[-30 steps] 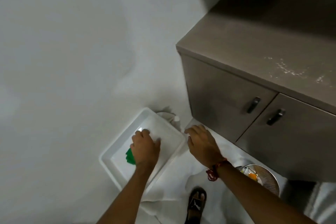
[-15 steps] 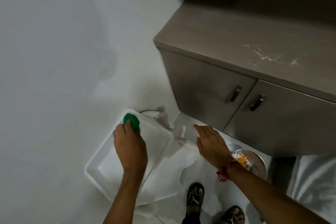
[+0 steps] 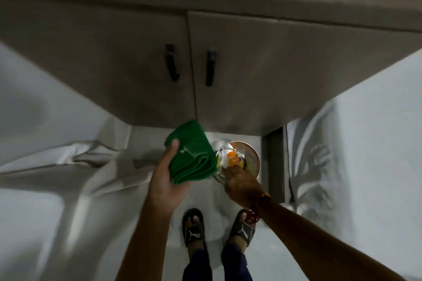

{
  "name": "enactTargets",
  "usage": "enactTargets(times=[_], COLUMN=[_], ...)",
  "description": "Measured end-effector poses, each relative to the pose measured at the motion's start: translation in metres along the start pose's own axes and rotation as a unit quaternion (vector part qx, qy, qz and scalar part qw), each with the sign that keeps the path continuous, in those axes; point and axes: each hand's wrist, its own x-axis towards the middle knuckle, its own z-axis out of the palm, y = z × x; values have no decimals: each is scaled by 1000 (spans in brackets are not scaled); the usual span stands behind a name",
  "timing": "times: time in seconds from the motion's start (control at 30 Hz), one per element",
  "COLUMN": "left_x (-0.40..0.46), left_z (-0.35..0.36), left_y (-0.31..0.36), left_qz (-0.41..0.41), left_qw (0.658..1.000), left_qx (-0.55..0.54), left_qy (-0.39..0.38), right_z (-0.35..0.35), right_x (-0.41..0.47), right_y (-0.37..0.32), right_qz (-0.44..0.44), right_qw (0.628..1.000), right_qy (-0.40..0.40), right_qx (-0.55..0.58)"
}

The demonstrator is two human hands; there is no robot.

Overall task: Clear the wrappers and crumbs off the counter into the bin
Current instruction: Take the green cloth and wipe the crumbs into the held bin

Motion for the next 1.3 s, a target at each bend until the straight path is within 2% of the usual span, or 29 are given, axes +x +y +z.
enactTargets(times=[0.1, 0.17, 0.23, 0.3, 0.37, 0.43, 0.5, 0.73, 0.8, 0.9, 1.03, 1.1, 1.17, 1.23, 1.3], left_x=[57, 88, 108, 117, 118, 116, 112, 104, 94, 68, 18, -5, -26, -42, -51], left_z=[-47, -86, -123, -162, -192, -210, -210, -123, -83, -24, 40, 70, 98, 130, 163], left_y=[-40, -68, -92, -115, -128, -134, -133, -88, -64, -23, 28, 56, 87, 126, 165], left_qz=[-12, -11, 9, 41, 90, 114, 112, 100, 137, 217, 282, 330, 363, 393, 443], left_qw=[987, 949, 872, 774, 724, 697, 690, 785, 791, 745, 710, 681, 669, 652, 607], left_qx=[153, 290, 453, 592, 640, 662, 668, 556, 547, 600, 635, 648, 645, 644, 655], left_qy=[55, 121, 183, 223, 241, 250, 257, 255, 240, 194, 113, 87, 73, 79, 79], right_z=[75, 123, 153, 174, 189, 197, 187, 74, 40, -11, -63, -98, -140, -198, -241], right_x=[9, 23, 40, 58, 70, 71, 63, 17, -4, -32, -69, -82, -94, -105, -122], right_y=[36, 54, 63, 65, 67, 69, 68, 49, 37, 21, 6, 2, 4, 3, 5], right_qz=[34, 55, 78, 54, 39, 8, -7, -88, -101, -114, -102, -52, -21, -67, -153], right_qw=[998, 995, 993, 997, 998, 999, 999, 993, 993, 990, 980, 974, 963, 952, 919], right_qy=[-46, -79, -89, -55, 39, 49, 53, 79, 65, 84, 97, 78, 157, 183, 248], right_qx=[6, -1, -8, -19, -31, 0, 9, 11, 18, 4, -139, -208, -219, -235, -265])
